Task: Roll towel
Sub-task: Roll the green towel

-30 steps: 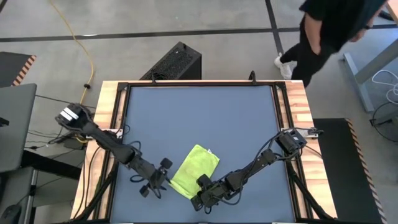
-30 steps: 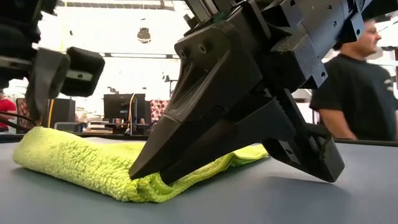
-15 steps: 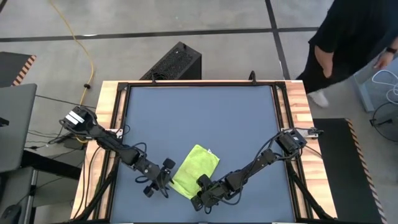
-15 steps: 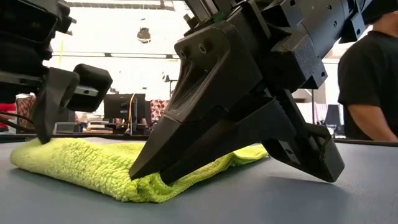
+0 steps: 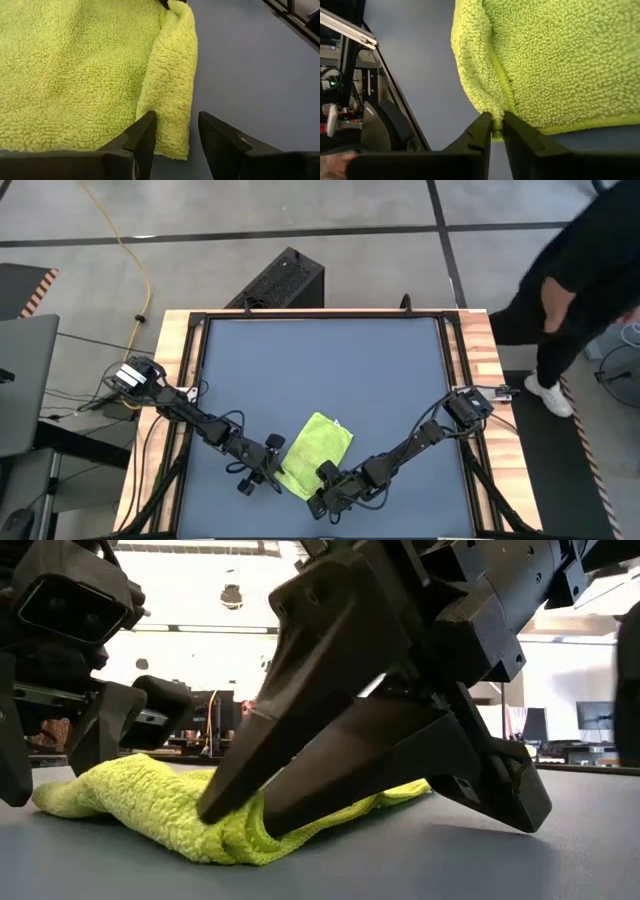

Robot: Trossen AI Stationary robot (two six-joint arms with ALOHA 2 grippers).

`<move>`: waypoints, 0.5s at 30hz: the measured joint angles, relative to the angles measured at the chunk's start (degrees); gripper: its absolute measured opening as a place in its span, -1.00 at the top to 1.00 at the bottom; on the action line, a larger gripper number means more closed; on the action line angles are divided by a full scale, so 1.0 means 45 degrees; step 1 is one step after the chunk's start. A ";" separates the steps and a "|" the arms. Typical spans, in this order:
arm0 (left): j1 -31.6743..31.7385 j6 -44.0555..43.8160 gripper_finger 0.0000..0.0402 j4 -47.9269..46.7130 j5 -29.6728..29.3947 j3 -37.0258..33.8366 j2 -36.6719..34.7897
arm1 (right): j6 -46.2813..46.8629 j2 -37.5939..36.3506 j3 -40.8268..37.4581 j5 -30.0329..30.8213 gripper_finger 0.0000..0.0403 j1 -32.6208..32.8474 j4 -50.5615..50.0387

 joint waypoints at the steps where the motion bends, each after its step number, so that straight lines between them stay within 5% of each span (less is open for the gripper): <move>1: -0.0005 -0.0002 0.30 -0.0018 -0.0011 0.0000 0.0000 | 0.0029 -0.0017 0.0000 -0.0015 0.56 0.0000 0.0035; 15: 0.0000 -0.1009 0.43 -0.0521 0.0120 0.0019 0.0000 | -0.0687 -0.1173 -0.0024 -0.0365 0.47 0.0730 -0.0241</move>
